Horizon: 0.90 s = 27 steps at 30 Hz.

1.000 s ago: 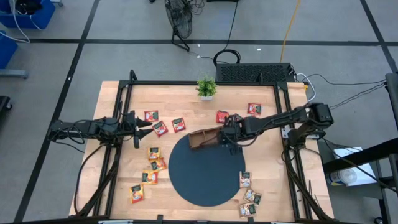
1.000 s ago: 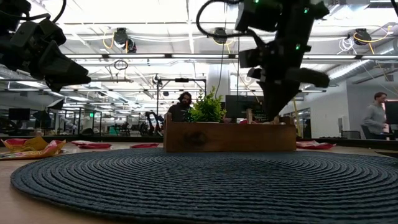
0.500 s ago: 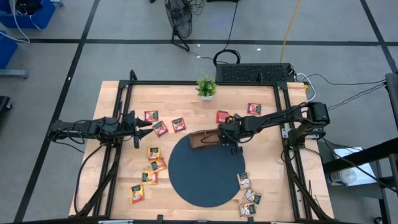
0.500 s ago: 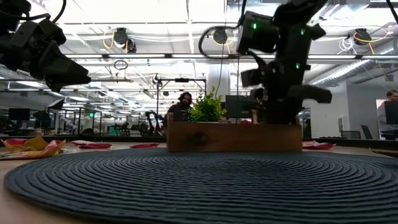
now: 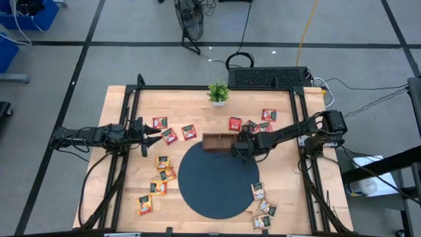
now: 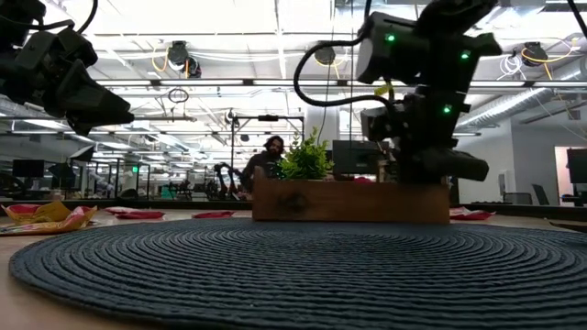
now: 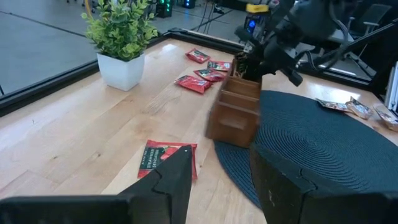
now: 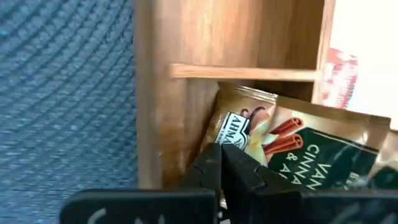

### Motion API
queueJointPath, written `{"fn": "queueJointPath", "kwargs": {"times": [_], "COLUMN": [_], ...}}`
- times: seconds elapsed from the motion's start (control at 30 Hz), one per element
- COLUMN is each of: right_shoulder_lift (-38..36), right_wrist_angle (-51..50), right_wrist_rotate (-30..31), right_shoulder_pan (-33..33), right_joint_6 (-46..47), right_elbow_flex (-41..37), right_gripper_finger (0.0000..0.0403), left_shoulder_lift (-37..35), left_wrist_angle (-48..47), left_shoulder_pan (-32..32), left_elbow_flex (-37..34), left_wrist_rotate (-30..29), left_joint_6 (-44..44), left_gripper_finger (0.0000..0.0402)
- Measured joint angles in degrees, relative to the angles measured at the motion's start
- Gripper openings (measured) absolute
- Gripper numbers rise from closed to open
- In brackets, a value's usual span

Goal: Pick & Place Tea
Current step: Put the brown tea bag into the right slot of the wooden organizer, then put the top brown tea bag into the right slot of the wooden organizer

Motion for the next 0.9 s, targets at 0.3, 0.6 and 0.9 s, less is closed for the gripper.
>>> {"fn": "queueJointPath", "kwargs": {"times": [0.3, 0.6, 0.9], "right_shoulder_lift": [0.0, -0.8, -11.6], "right_wrist_angle": [3.4, 2.0, -0.7], "right_wrist_rotate": [1.7, 1.7, -2.8], "right_shoulder_pan": [3.4, 3.8, 7.8], "right_joint_6": [1.3, 0.7, 6.4], "right_elbow_flex": [0.0, 0.3, 0.5], "right_gripper_finger": [0.0000, 0.0000, 0.0000], "left_shoulder_lift": [0.0, 0.0, 0.0], "left_wrist_angle": [0.0, 0.0, 0.0], "left_shoulder_pan": [0.0, 0.0, 0.0], "left_elbow_flex": [0.0, 0.0, 0.0], "left_wrist_rotate": [0.0, 0.0, 0.0], "left_joint_6": [0.0, 0.0, 0.0], "left_gripper_finger": [0.0161, 0.0161, 0.0161]}}
